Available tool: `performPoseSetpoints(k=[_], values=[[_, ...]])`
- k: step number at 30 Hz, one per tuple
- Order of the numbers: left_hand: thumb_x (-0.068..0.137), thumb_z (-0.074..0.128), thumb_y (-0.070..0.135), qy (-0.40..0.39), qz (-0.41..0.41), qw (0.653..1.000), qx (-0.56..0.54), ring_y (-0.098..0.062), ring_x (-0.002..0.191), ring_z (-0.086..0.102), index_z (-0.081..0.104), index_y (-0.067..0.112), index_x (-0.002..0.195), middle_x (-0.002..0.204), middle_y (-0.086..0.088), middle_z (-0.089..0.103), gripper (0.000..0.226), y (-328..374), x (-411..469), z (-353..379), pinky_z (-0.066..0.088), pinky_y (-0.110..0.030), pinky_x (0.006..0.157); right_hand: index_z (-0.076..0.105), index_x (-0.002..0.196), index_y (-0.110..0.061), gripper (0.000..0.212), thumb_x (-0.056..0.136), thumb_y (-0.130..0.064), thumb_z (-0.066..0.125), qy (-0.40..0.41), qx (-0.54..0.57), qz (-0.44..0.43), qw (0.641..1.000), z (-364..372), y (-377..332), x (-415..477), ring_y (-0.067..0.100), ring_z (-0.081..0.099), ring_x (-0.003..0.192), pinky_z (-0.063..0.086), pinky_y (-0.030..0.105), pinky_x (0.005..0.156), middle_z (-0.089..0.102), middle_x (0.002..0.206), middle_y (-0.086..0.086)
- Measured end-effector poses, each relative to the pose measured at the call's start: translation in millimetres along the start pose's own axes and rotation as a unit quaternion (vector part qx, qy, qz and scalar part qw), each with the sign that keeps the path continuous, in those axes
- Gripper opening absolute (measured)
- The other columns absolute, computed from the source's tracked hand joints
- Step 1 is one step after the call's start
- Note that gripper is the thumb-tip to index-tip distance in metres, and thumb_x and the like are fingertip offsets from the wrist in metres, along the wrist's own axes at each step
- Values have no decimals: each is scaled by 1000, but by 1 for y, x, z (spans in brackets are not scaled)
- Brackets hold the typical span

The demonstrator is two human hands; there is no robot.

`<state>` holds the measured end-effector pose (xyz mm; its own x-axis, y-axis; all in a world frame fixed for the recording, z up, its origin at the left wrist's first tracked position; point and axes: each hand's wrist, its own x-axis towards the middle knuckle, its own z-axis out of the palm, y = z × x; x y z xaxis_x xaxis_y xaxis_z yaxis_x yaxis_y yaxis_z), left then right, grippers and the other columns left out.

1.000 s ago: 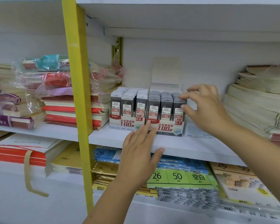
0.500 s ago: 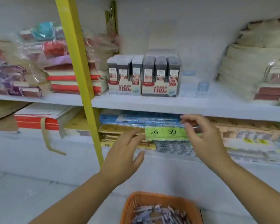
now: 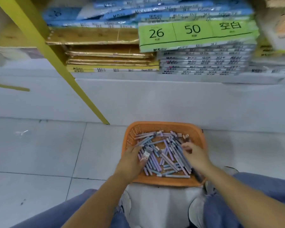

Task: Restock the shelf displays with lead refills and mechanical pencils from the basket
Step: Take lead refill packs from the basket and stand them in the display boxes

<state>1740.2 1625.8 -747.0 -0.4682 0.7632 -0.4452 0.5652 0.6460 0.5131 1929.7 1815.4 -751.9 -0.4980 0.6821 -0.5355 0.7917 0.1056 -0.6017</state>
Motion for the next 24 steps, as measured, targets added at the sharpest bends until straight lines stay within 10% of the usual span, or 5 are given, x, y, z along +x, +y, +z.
performPoseSetpoints(k=[8,14,24], values=[[94,68,35,-69,-122,987,-85,-28,134,46,39,17,151,154,-10,38,67,-18,38,50,38,-34,107,59,126,-18,28,98,-17,56,-66,-18,53,996,44,20,17,20,59,99,49,34,90,62,119,6],[88,75,16,-26,-148,981,-121,-31,125,50,49,13,140,149,-10,38,59,-13,54,65,45,-39,107,57,126,-22,29,98,-15,55,-98,15,63,993,40,24,24,-3,53,80,39,11,67,55,96,-13],[92,69,8,-57,-144,953,-260,-24,86,69,65,17,104,95,-2,71,16,1,40,50,61,-43,75,65,109,-27,18,94,-18,61,1,111,32,993,-3,23,6,19,64,92,53,33,84,66,102,1]])
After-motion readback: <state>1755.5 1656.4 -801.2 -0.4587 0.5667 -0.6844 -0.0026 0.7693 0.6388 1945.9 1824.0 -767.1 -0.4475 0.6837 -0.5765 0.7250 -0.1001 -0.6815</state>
